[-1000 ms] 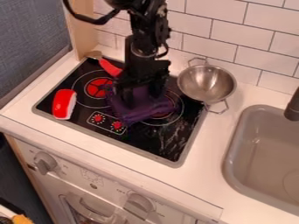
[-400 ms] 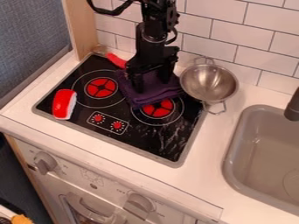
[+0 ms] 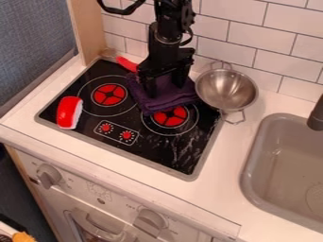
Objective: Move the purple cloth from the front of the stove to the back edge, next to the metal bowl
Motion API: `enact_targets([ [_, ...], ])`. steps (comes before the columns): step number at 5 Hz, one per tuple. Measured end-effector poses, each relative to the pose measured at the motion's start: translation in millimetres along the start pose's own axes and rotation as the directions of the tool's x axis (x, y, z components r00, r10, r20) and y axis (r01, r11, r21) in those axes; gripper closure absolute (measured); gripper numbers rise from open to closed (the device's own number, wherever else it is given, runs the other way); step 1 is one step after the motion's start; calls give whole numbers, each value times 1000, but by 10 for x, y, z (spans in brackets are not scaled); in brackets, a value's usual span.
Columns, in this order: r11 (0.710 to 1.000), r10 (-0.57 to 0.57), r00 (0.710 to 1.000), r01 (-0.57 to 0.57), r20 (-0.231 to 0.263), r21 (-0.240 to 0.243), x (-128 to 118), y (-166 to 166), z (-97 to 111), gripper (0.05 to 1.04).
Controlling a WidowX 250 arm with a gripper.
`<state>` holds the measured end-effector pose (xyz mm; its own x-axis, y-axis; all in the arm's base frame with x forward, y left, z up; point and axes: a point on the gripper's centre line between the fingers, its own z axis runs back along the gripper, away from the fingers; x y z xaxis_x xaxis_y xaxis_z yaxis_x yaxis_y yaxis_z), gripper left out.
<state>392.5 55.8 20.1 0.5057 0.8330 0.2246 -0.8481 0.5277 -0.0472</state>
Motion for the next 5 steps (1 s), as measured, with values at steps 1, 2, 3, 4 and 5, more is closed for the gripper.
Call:
enact_targets([
  [1,1000,12,1000,-12,-3,-4,4,-1,28,83],
  [2,998,54,999,-54,5,-33,97,24,195,83],
  [3,993,96,995,-97,-8,-74,161,44,392,83],
  [4,985,130,992,-129,-1,-114,206,125,654,83],
  [5,981,147,988,-140,43,-134,192,255,873,83],
])
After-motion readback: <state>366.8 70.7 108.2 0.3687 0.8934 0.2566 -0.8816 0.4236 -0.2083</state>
